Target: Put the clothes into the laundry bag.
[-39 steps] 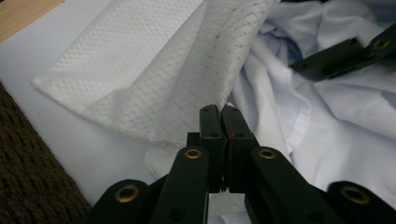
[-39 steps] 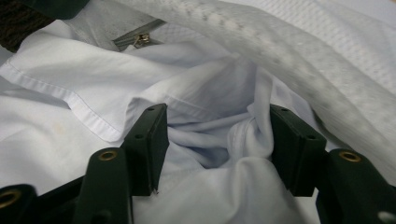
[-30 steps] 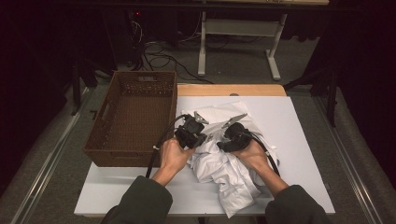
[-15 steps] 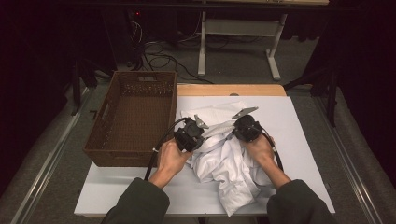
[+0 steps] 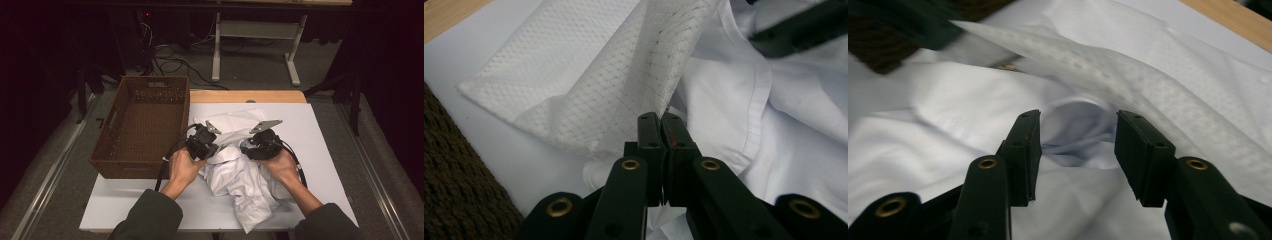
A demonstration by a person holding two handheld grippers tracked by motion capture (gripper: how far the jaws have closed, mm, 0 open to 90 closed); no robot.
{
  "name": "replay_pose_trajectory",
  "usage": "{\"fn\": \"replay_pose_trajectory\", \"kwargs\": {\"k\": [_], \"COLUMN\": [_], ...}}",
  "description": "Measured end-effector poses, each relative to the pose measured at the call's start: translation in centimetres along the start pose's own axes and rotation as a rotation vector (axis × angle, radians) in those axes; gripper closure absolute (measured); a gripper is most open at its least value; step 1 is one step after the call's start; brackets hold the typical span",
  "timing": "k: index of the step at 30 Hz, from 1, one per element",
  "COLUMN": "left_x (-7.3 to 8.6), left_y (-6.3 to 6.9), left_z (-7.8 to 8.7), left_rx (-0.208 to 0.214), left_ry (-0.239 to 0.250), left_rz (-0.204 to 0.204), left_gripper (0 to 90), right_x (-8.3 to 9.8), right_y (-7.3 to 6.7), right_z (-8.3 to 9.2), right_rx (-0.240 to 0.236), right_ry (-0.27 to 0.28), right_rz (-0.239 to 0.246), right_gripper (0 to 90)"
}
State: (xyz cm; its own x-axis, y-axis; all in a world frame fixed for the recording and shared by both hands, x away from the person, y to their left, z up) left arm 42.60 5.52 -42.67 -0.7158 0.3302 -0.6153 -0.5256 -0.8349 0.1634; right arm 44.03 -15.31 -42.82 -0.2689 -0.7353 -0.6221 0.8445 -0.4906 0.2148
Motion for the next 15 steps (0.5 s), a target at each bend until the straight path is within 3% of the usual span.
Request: {"fn": "replay_pose_trajectory", "kwargs": {"k": [4,6,10,12,15], "left_x": [-0.1,-0.2,-0.2,-0.2,-0.2], "left_y": [0.0,-0.1,-0.1,0.1,-0.1], "left_z": [0.0,0.0,-0.1,-0.2,-0.4], "left_rx": [0.023,0.038,0.053,0.060,0.051], "left_ry": [0.006,0.006,0.009,0.008,-0.001], "left_rz": [0.026,0.031,0.038,0.034,0.034], "left_gripper": [87.9,87.9,88.1,88.1,88.1], "right_x": [-0.4,-0.4,-0.6,-1.0,-1.2], "right_y": [-0.8,-1.0,-1.5,-2.0,-2.2], "right_z": [-1.3,-2.6,-4.6,-5.3,-5.4], "right_rx": [-0.059,-0.095,-0.138,-0.145,-0.145], "right_ry": [-0.024,-0.054,-0.056,-0.049,-0.035], "right_rz": [0.026,0.008,0.005,0.006,0.029], "right_gripper": [47.4,42.9,38.9,45.6,67.6]}}
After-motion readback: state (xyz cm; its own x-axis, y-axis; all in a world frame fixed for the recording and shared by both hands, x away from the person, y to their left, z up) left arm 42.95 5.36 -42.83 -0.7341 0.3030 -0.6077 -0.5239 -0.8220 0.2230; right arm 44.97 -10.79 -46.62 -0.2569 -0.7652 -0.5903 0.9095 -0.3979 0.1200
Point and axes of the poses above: each handheld gripper's, and its own axes: z roughly backward along the jaws, x roughly out of its underside, y roughly to its right, the point moved 1 cm from there along -z, roughly forward along the jaws, and after that the axes turned 14 degrees about z, right-handed, at the moved point
